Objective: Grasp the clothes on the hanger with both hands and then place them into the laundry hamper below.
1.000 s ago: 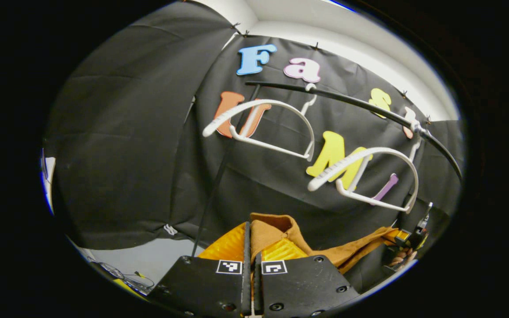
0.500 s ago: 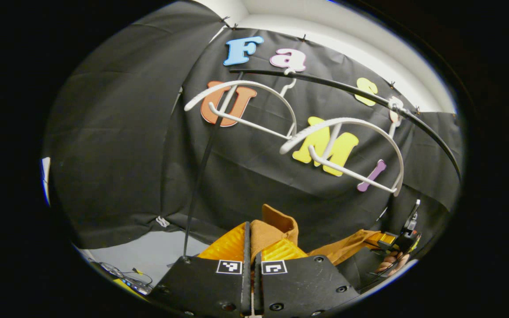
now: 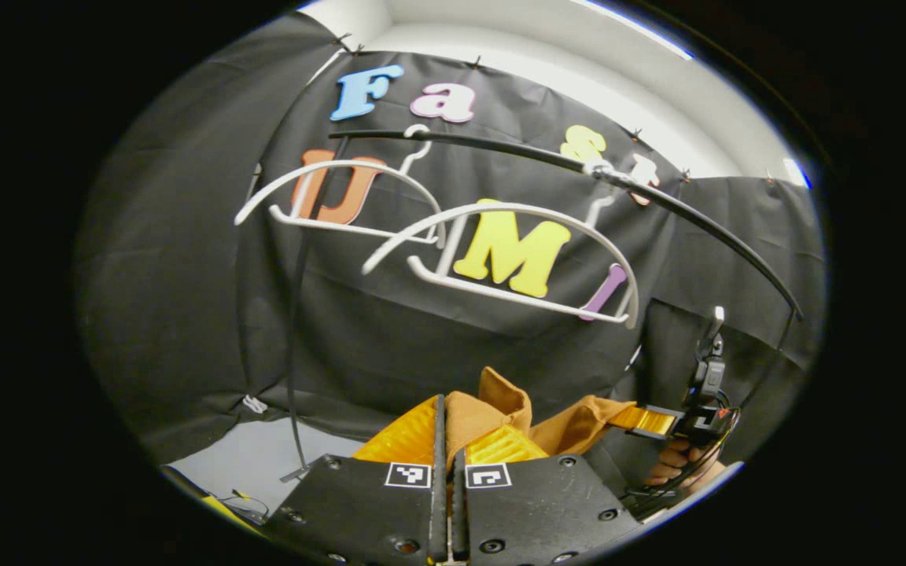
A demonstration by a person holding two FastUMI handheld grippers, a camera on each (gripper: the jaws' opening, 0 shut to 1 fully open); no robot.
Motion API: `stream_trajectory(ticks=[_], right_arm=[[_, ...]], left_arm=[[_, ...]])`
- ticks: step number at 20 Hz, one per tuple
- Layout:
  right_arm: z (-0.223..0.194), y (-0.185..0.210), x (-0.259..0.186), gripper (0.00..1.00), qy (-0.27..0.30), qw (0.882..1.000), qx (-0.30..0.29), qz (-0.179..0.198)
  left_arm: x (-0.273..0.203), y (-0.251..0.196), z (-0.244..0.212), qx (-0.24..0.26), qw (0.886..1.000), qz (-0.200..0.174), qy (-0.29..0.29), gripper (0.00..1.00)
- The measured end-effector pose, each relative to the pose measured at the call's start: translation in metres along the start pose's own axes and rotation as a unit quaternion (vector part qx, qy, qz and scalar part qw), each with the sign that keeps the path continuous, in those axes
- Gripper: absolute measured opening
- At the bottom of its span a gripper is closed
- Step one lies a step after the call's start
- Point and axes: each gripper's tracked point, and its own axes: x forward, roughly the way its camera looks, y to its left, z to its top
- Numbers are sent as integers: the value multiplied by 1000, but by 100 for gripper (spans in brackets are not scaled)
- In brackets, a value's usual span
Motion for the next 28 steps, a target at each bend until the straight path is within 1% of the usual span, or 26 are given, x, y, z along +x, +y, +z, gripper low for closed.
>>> stream_trajectory(ticks=[1, 2, 4, 5, 6, 7, 8, 9, 10, 11, 12, 13, 14, 15, 16, 17, 18, 19, 21, 23, 24, 25, 27, 28], right_arm=[[1, 9, -4, 6, 1, 1000, -9, 7], [1, 17, -7, 1, 3, 1000, -19, 13], [-1, 43, -17, 1, 9, 998, -48, 35], [-1, 55, -20, 1, 13, 997, -63, 49], [-1, 68, -24, 1, 13, 995, -74, 62], [-3, 78, -27, 6, 15, 994, -80, 73], [-3, 86, -31, 6, 16, 993, -84, 81], [-2, 92, -35, 1, 17, 992, -87, 85], [-1, 100, -40, 6, 17, 991, -92, 92], [0, 112, -44, 1, 16, 990, -98, 101], [-3, 121, -48, 6, 19, 988, -106, 113], [-7, 128, -50, 1, 20, 987, -109, 120], [-11, 131, -50, 1, 25, 986, -110, 126], [-16, 130, -47, 1, 31, 986, -108, 127], [-22, 128, -44, 1, 42, 986, -103, 125], [-30, 126, -41, 1, 53, 986, -94, 126], [-37, 123, -37, 6, 62, 986, -83, 129], [-43, 120, -34, 1, 71, 987, -73, 127], [-53, 114, -26, 1, 85, 987, -54, 123], [-65, 109, -19, 1, 94, 987, -45, 119], [-68, 104, -15, 1, 96, 988, -46, 111], [-74, 94, -10, 6, 104, 989, -45, 99], [-86, 74, -2, 6, 119, 989, -39, 82], [-91, 59, 5, 1, 123, 990, -41, 59]], left_arm=[[0, -9, 1, 6, 1000, -10, 1, 2], [-4, -18, 2, 13, 1000, -19, 1, 2], [-7, -36, 9, 21, 999, -40, 0, 2], [-9, -45, 12, 21, 999, -51, -2, 7], [-10, -52, 15, 21, 998, -61, -4, 2], [-12, -58, 19, 22, 997, -67, -8, 2], [-14, -63, 23, 24, 997, -73, -10, 2], [-16, -67, 26, 25, 997, -78, -12, 2], [-20, -71, 29, 28, 996, -85, -13, 2], [-23, -75, 32, 30, 995, -93, -14, 2], [-26, -80, 34, 32, 994, -103, -15, 7], [-27, -83, 35, 34, 994, -107, -17, 2], [-29, -84, 33, 37, 993, -108, -16, 2], [-27, -80, 29, 46, 993, -104, -16, 7], [-25, -75, 23, 50, 994, -100, -7, 2], [-23, -70, 15, 46, 994, -95, 2, 2], [-20, -67, 9, 42, 995, -93, 9, 2], [-17, -63, 4, 41, 995, -88, 14, 2], [-13, -54, -6, 36, 996, -77, 25, 2], [-8, -51, -16, 24, 996, -74, 32, 2], [-6, -49, -24, 21, 997, -68, 38, 2], [-2, -44, -30, 21, 997, -60, 45, 2], [9, -35, -46, 14, 997, -52, 61, 2], [12, -32, -56, 9, 996, -49, 71, 2]])
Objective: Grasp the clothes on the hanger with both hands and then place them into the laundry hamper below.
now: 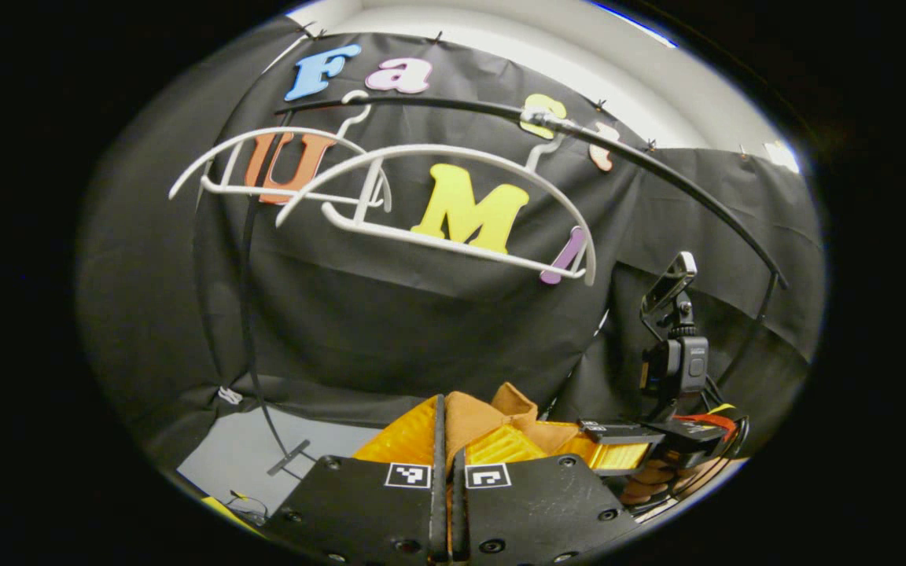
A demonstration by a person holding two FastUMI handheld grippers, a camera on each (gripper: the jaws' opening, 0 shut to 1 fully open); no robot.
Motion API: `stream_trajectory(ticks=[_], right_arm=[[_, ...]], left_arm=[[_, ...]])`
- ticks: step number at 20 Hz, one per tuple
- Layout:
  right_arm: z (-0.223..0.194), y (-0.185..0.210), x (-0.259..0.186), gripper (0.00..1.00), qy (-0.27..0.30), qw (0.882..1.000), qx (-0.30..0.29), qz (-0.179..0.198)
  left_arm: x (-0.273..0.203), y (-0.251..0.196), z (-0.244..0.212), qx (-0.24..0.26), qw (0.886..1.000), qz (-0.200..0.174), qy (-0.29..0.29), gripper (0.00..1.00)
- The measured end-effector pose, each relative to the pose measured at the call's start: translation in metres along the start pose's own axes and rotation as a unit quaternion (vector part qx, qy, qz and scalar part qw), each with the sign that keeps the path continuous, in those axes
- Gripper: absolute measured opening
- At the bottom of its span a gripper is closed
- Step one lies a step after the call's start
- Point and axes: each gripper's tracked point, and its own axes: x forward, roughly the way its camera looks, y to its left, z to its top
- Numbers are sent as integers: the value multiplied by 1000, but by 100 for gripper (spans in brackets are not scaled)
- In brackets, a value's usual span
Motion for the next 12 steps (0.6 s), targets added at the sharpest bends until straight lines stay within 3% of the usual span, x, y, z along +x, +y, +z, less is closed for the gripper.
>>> stream_trajectory(ticks=[2, 3, 6, 9, 10, 12], right_arm=[[-15, -33, 13, 6, 12, 999, 9, -48], [-23, -42, 21, 0, 23, 998, 18, -59], [-48, -70, 36, 1, 64, 992, 51, -92], [-74, -92, 47, 11, 104, 983, 88, -120], [-79, -93, 48, 13, 113, 982, 96, -121], [-85, -96, 48, 24, 126, 980, 90, -127]], left_arm=[[12, 10, -19, 1, 1000, 7, 15, 2], [19, 16, -31, -5, 999, 13, 30, 2], [36, 36, -62, -6, 997, 41, 62, 2], [49, 51, -93, 0, 993, 65, 94, 2], [54, 53, -102, 1, 992, 72, 104, 7], [65, 63, -123, 15, 983, 109, 145, 2]])
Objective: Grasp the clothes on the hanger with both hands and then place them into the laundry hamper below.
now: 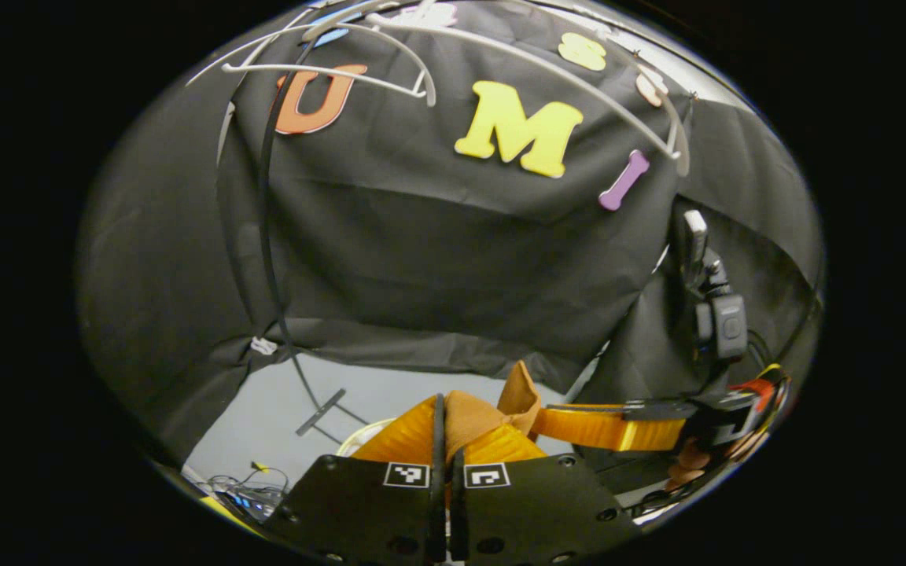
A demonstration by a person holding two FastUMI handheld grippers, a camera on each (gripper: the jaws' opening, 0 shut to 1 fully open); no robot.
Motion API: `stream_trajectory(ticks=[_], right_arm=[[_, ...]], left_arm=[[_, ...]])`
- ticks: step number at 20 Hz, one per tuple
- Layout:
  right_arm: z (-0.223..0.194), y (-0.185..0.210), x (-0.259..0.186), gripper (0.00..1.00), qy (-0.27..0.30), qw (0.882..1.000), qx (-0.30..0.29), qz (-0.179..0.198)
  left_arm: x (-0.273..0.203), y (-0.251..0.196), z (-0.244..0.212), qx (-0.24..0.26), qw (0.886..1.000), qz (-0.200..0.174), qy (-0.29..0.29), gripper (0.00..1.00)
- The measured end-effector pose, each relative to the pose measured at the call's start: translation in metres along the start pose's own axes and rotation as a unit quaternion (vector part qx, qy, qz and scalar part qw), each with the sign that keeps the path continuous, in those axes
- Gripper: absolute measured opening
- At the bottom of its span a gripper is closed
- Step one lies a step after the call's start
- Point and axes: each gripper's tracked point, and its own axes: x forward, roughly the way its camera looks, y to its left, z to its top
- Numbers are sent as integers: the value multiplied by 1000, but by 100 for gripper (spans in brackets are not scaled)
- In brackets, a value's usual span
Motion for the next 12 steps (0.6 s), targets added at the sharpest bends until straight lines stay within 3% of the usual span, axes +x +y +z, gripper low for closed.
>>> stream_trajectory(ticks=[1, 2, 4, 5, 8, 9, 12], right_arm=[[1, -4, 0, 29, 0, 1000, -9, -8], [4, -8, -2, 31, -4, 1000, -20, -18], [12, -17, -11, 36, -16, 998, -46, -41], [15, -26, -15, 44, -21, 996, -55, -60], [26, -35, -30, 80, -43, 993, -71, -89], [28, -33, -34, 92, -52, 991, -74, -94], [37, -24, -55, 93, -82, 989, -74, -102]], left_arm=[[5, 9, -15, 11, 999, 25, 27, 3], [8, 18, -21, 18, 998, 37, 39, 11], [10, 24, -34, 10, 998, 37, 50, 29], [11, 24, -34, 4, 998, 34, 48, 31], [5, 26, -26, -10, 999, 37, 39, 97], [-1, 28, -24, -14, 999, 38, 35, 92], [-21, 35, -14, -20, 999, 41, 19, 96]])
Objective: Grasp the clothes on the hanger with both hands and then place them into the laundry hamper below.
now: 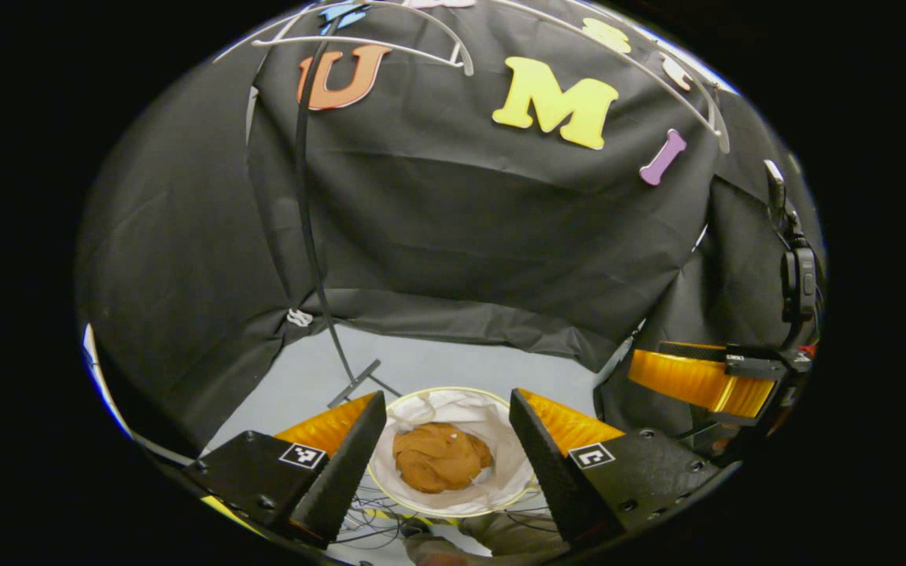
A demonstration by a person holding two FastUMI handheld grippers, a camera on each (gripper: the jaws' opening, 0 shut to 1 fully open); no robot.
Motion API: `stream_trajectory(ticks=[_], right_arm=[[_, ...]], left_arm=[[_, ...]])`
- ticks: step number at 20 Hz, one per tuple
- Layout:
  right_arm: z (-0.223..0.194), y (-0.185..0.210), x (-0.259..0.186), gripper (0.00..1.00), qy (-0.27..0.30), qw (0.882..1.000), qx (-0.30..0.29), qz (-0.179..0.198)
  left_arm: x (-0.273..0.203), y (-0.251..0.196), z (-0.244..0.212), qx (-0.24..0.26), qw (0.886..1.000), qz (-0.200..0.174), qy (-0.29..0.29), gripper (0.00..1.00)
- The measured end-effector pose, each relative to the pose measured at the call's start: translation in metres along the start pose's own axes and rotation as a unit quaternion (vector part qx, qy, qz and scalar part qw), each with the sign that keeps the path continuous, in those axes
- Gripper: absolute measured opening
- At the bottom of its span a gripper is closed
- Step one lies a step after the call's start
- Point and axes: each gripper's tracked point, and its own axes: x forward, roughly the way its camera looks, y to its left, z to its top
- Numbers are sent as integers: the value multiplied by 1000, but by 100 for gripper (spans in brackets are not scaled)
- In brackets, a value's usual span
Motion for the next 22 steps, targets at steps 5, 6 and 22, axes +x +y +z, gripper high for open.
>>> stream_trajectory(ticks=[5, 6, 22], right_arm=[[21, 9, -59, 92, -79, 997, 3, -18], [30, 13, -74, 94, -104, 994, 3, -21], [62, 40, -285, 99, -345, 934, 9, -90]], left_arm=[[-46, 16, 33, -2, 999, 4, -53, 97], [-58, 17, 42, -1, 998, 1, -68, 98], [-271, 51, 155, 105, 925, 11, -365, 100]])
